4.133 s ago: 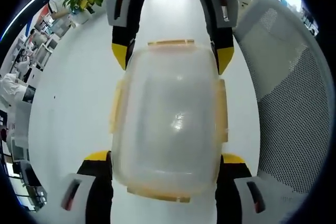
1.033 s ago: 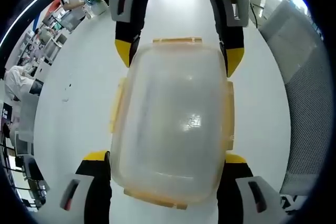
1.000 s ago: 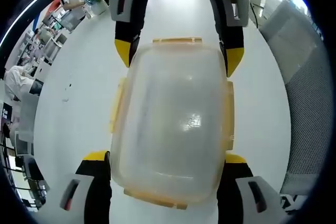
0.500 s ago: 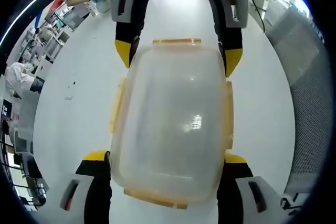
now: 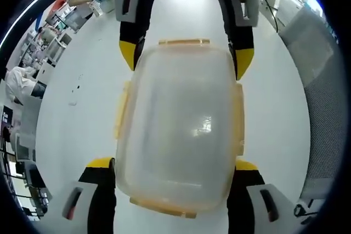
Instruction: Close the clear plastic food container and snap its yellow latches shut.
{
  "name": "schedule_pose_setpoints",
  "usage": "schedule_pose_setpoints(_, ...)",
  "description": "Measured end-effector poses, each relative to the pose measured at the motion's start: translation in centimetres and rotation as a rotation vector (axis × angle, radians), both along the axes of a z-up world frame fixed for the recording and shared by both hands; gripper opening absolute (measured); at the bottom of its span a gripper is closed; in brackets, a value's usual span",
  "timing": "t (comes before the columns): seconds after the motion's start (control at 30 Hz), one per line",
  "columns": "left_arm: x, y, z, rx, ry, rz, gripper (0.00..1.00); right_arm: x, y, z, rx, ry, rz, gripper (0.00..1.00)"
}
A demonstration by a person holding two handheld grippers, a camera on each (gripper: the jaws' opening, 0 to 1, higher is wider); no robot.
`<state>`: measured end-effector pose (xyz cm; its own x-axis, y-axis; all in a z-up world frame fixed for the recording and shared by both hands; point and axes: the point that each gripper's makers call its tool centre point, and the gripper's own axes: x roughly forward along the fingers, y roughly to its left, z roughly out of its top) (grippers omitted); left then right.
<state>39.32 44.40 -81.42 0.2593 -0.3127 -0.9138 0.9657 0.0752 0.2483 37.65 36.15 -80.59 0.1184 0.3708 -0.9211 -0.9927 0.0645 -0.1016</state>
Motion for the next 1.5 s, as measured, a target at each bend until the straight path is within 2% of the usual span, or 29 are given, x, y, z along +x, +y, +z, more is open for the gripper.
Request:
schedule_pose_setpoints(0.1,0.0,0.0,-0.1,-0.004,-0.020,-0.013,0.82,0.0,-0.2,0.0,0.017,-0.006,-0.026,0.78)
schedule_pose_setpoints(0.17,0.2,0.0,0.2,-0.033,-0.030,0.018,0.83,0.4,-0.4,-0.1,0.030,-0.034,-0.041,0.80)
schedule_pose_setpoints(0.2,0.8,-0.3,0.6,-0.075,-0.069,0.044,0.87,0.7,-0.4,-0.1,0.056,-0.060,-0.054,0.83)
schedule_pose_setpoints(0.23,1.0,-0.3,0.9,-0.101,-0.091,0.046,0.92,0.6,-0.4,-0.1,0.083,-0.059,-0.069,0.86)
schedule_pose_setpoints(0.27,0.8,0.0,0.9,-0.108,-0.082,0.051,0.93,0.6,-0.3,0.1,0.127,-0.051,-0.108,0.87)
schedule_pose_setpoints(0.4,-0.1,1.0,0.4,-0.144,-0.056,0.082,0.87,0.5,-1.1,0.3,0.202,-0.047,-0.198,0.88)
schedule_pose_setpoints(0.5,-0.1,1.1,0.8,-0.219,-0.079,0.127,0.86,0.1,-1.5,0.1,0.245,-0.044,-0.253,0.88)
schedule_pose_setpoints(0.63,-0.4,2.0,1.2,-0.315,-0.092,0.231,0.85,-0.9,-1.9,-0.7,0.269,-0.037,-0.292,0.88)
schedule_pose_setpoints(0.73,-1.0,2.3,0.7,-0.385,-0.048,0.314,0.85,-1.6,-1.9,-1.4,0.296,-0.017,-0.328,0.88)
schedule_pose_setpoints(0.8,-1.4,2.1,0.4,-0.424,-0.024,0.339,0.84,-1.8,-1.7,-1.5,0.315,-0.023,-0.348,0.89)
schedule_pose_setpoints(0.93,-1.9,1.9,0.1,-0.461,-0.020,0.353,0.83,-1.9,-1.0,-1.3,0.386,-0.020,-0.406,0.90)
schedule_pose_setpoints(1.1,-1.9,1.5,0.5,-0.525,-0.011,0.405,0.83,-2.1,-0.8,-1.4,0.415,-0.038,-0.444,0.92)
schedule_pose_setpoints(1.27,-2.5,1.8,1.0,-0.591,-0.014,0.434,0.83,-2.0,-0.8,0.1,0.524,-0.056,-0.532,0.94)
schedule_pose_setpoints(1.33,-2.7,2.1,0.9,-0.617,-0.002,0.469,0.84,-2.1,-1.0,0.4,0.555,-0.050,-0.561,0.96)
schedule_pose_setpoints(1.43,-3.1,2.5,0.4,-0.617,-0.001,0.490,0.84,-2.5,-1.6,0.2,0.557,-0.055,-0.570,0.99)
schedule_pose_setpoints(1.5,-3.1,2.4,0.7,-0.654,0.001,0.506,0.86,-2.6,-1.9,0.3,0.568,-0.051,-0.588,1.00)
